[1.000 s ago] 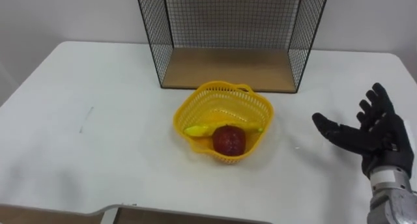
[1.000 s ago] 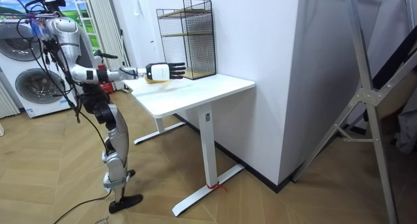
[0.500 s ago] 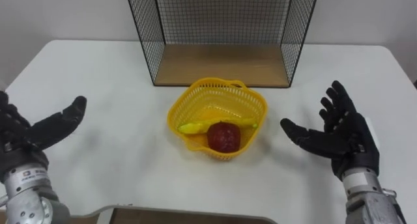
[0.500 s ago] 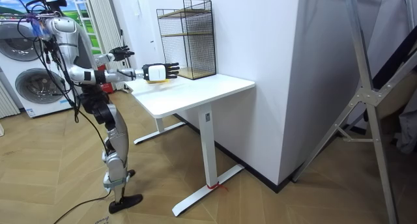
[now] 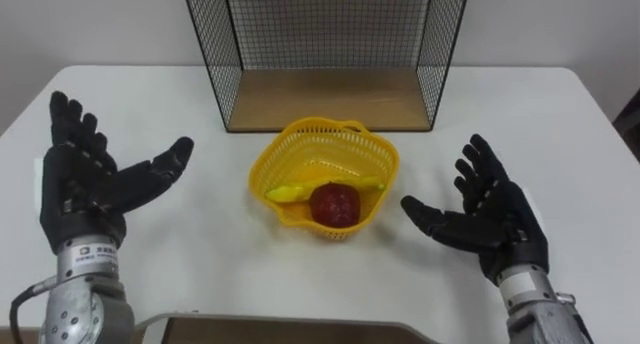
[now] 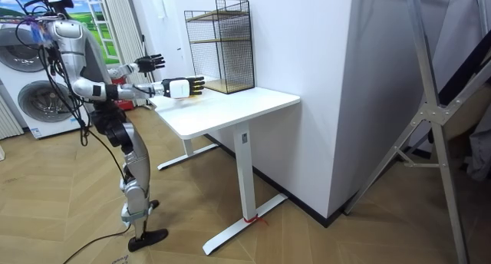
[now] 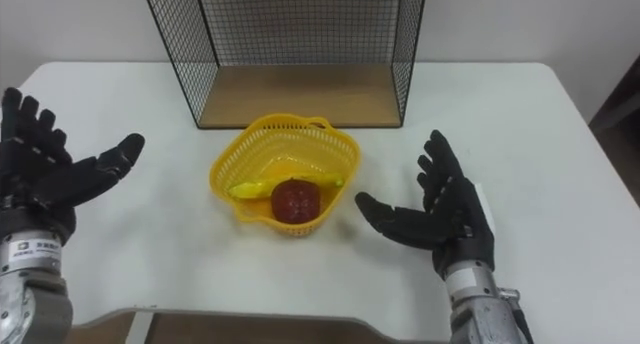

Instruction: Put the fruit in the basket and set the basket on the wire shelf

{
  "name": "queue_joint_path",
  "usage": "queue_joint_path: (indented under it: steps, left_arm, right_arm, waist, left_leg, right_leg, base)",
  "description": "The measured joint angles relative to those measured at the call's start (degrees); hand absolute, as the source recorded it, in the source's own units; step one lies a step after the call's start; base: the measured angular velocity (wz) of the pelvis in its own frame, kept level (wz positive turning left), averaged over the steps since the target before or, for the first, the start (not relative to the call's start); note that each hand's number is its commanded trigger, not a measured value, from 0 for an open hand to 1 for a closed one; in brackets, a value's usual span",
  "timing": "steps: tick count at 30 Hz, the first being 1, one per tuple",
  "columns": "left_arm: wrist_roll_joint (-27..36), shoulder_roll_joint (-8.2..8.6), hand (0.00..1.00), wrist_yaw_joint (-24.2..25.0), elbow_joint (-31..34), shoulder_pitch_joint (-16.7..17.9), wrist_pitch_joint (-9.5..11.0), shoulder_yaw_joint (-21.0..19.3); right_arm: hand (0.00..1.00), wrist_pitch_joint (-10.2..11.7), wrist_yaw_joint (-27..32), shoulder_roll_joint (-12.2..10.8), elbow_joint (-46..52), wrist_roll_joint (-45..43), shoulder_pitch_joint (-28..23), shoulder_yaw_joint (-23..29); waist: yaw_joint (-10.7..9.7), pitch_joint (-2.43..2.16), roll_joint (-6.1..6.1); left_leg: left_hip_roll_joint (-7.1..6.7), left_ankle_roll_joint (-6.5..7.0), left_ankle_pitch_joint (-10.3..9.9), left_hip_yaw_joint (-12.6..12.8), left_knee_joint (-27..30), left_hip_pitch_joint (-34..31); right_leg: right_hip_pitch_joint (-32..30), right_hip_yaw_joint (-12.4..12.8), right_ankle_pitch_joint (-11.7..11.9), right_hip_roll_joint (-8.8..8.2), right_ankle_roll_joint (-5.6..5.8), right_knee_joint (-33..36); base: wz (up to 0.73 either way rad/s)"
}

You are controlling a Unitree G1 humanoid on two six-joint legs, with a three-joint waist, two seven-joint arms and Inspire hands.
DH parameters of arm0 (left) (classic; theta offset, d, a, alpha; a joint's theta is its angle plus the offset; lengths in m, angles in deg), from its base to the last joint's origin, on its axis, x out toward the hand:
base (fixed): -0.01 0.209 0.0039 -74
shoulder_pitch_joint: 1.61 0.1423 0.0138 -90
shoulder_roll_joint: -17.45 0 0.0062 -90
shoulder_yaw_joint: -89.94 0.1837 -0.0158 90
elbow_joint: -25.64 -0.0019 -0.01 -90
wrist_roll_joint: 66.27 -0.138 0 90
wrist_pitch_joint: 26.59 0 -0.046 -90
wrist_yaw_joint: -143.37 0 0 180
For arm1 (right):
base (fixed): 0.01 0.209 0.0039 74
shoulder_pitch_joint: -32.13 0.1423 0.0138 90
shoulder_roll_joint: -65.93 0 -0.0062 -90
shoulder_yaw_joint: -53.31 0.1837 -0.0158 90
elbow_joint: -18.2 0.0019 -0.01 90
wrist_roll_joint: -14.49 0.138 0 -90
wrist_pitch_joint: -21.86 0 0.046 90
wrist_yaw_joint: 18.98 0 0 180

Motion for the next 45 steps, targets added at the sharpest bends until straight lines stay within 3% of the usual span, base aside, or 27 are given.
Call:
queue_joint_path:
  steps: [5, 12, 19, 38, 45]
  left_arm:
    - [0.1, 0.15, 0.00, 0.8, 0.0, 0.0, 0.0, 0.7]
    - [0.6, 0.41, 0.00, 4.1, -2.5, 0.1, -1.0, 5.3]
    - [1.6, 1.04, 0.00, 5.9, -5.1, 0.1, -2.7, 8.2]
    - [3.2, 0.89, 0.00, 7.1, -5.9, 0.1, -3.9, 10.2]
    - [5.0, 0.78, 0.00, 7.9, -6.0, 0.1, -3.9, 10.9]
  right_arm:
    - [0.00, 0.0, 0.0, -0.7, 0.0, 0.0, 0.1, -0.3]
    - [0.00, -0.2, -1.2, -0.8, 0.0, 0.3, 0.4, -1.9]
    - [0.00, -0.2, -3.3, -1.9, -0.4, 4.7, 0.4, -3.8]
    - [0.00, -0.2, -6.4, -1.9, -0.7, 7.5, 1.1, -7.2]
    - [0.00, -0.2, -7.0, -1.9, -0.7, 9.7, 1.1, -7.8]
  waist:
    - [0.0, -0.14, -0.11]
    - [-0.4, -0.56, 0.57]
    - [-1.3, -0.36, 0.45]
    - [-2.7, -0.32, 0.49]
    - [-2.6, -0.01, 0.23]
  left_leg:
    - [0.00, 0.01, 0.0, 0.2, 0.0, -0.6]
    - [0.06, 0.01, 0.0, 0.5, -0.5, 0.1]
    - [0.24, 0.00, 0.0, 1.1, -0.6, 0.2]
    - [0.41, 0.02, 0.0, 2.3, -0.3, -0.9]
    - [0.49, 0.05, 0.0, 2.5, -0.4, -0.9]
  right_leg:
    - [-0.7, 0.2, 0.0, 0.00, 0.00, 0.0]
    - [-0.5, 0.4, 0.0, 0.00, 0.00, 0.0]
    - [-0.5, 1.1, 0.0, 0.17, -0.04, 0.1]
    - [-2.5, 3.1, 0.0, 0.25, -0.08, 1.2]
    - [-2.7, 3.2, 0.1, 0.29, -0.10, 1.6]
  base:
    - [-0.02]
    - [-0.02]
    - [-0.03]
    - [-0.04]
    - [0.00]
